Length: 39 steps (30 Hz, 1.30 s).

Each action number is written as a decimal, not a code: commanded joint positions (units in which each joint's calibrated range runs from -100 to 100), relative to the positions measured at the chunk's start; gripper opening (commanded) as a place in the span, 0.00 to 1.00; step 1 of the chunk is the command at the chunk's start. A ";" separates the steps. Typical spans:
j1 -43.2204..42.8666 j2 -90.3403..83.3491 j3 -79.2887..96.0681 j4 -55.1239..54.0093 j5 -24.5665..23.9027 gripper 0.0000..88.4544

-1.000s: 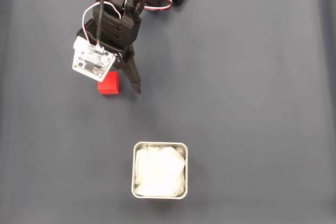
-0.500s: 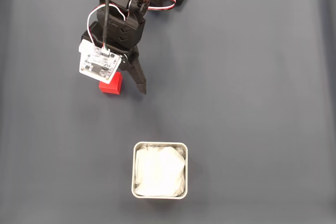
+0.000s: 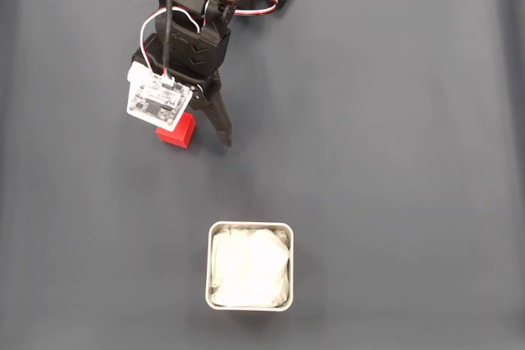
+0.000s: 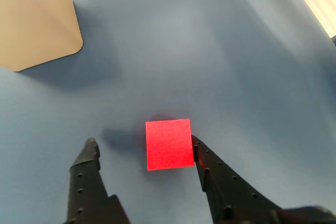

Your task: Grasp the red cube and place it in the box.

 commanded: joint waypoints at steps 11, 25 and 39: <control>-0.27 -2.23 -0.80 0.09 -0.05 0.12; -0.27 -1.80 -1.26 0.09 0.05 0.02; -0.55 -2.58 -5.00 3.86 -0.34 0.02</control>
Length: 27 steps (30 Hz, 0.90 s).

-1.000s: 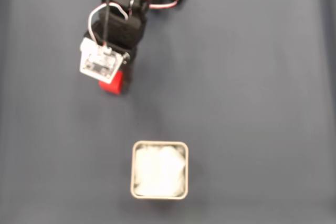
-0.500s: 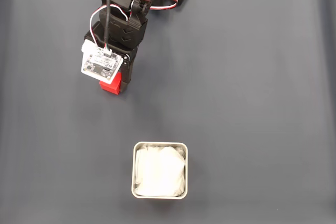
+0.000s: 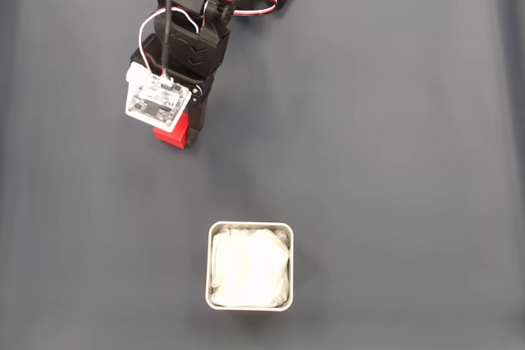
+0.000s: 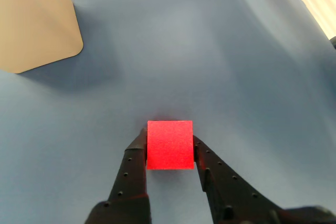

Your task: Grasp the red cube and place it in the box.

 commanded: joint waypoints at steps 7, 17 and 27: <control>-0.91 -3.71 -7.57 5.56 -0.54 0.02; -2.82 -5.53 -15.51 12.12 -1.37 0.01; -5.81 -6.31 -22.08 16.13 -1.86 0.02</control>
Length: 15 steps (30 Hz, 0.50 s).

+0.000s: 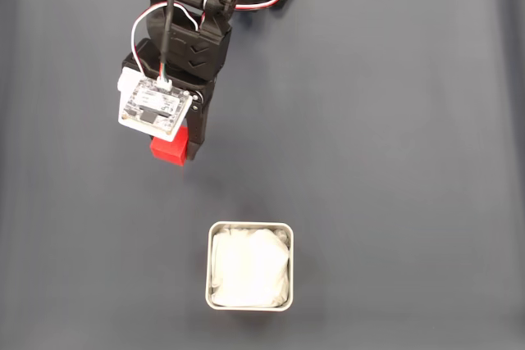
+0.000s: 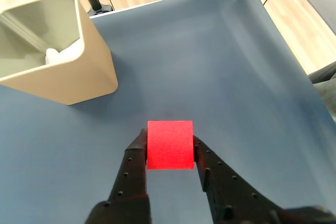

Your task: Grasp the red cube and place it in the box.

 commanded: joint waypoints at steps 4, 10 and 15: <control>-2.41 -3.09 -6.83 3.31 -0.54 0.02; -4.40 -1.88 -11.75 4.79 -0.78 0.02; -5.96 -0.49 -16.04 5.69 -0.73 0.02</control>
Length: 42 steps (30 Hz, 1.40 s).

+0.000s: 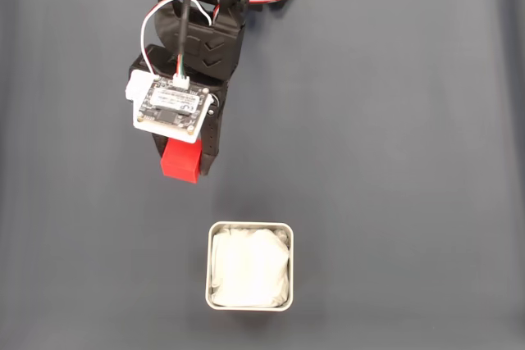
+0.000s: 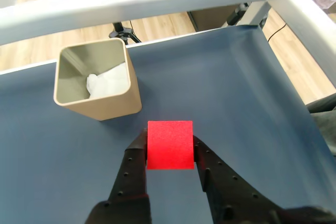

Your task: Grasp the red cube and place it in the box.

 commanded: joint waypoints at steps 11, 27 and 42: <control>-5.26 4.62 -14.51 1.66 -0.24 0.02; -9.67 14.58 -27.46 1.66 -0.59 0.03; -11.94 23.16 -36.95 1.58 -0.63 0.03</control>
